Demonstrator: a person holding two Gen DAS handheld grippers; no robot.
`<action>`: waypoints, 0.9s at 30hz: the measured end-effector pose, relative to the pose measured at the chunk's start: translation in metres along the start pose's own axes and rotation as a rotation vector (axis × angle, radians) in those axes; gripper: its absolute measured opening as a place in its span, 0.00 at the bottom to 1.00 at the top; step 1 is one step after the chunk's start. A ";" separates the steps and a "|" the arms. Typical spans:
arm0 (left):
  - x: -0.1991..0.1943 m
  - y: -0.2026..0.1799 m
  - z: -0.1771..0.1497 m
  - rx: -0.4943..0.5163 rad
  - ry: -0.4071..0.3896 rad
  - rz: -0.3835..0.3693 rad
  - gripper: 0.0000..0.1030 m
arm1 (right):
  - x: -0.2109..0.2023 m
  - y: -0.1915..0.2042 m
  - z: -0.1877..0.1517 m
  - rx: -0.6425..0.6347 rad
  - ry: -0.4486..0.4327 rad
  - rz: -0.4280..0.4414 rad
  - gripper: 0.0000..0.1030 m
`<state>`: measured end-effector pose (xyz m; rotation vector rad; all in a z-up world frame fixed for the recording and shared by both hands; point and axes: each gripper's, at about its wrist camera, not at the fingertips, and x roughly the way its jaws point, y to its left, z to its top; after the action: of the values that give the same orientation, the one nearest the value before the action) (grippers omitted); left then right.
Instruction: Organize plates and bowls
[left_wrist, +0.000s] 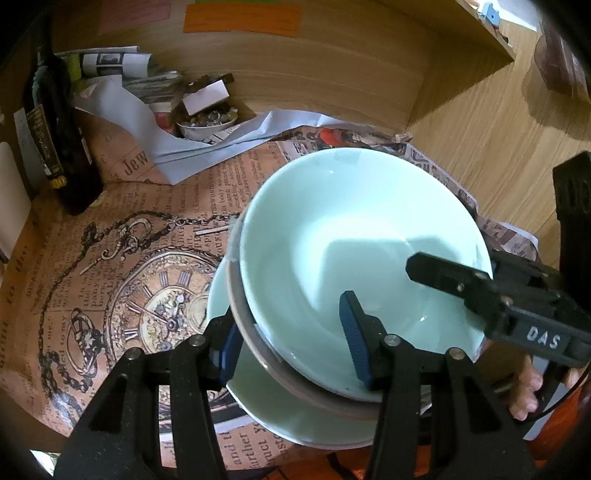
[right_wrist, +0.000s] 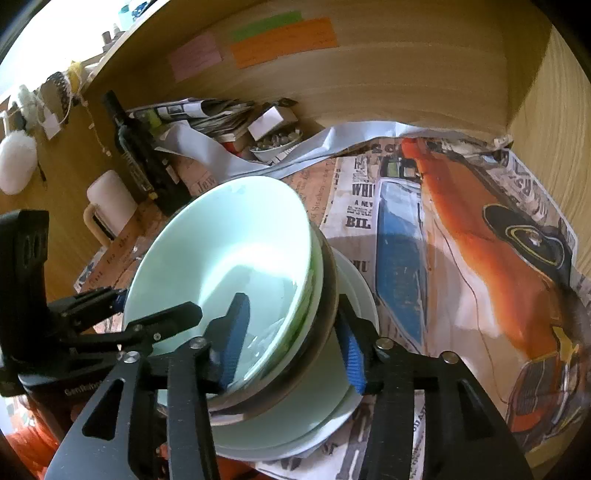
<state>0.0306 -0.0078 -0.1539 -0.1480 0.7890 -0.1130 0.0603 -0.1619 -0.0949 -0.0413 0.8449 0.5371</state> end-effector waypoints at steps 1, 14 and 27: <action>-0.001 0.000 0.000 -0.002 -0.005 0.009 0.50 | -0.001 0.001 0.000 -0.003 -0.008 -0.003 0.51; -0.088 -0.019 0.006 0.041 -0.329 0.077 0.70 | -0.072 0.029 0.001 -0.097 -0.291 -0.079 0.69; -0.159 -0.043 -0.013 0.078 -0.627 0.162 0.98 | -0.133 0.046 -0.010 -0.107 -0.505 -0.047 0.90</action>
<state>-0.0923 -0.0262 -0.0448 -0.0387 0.1683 0.0569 -0.0404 -0.1824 0.0019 -0.0211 0.3214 0.5176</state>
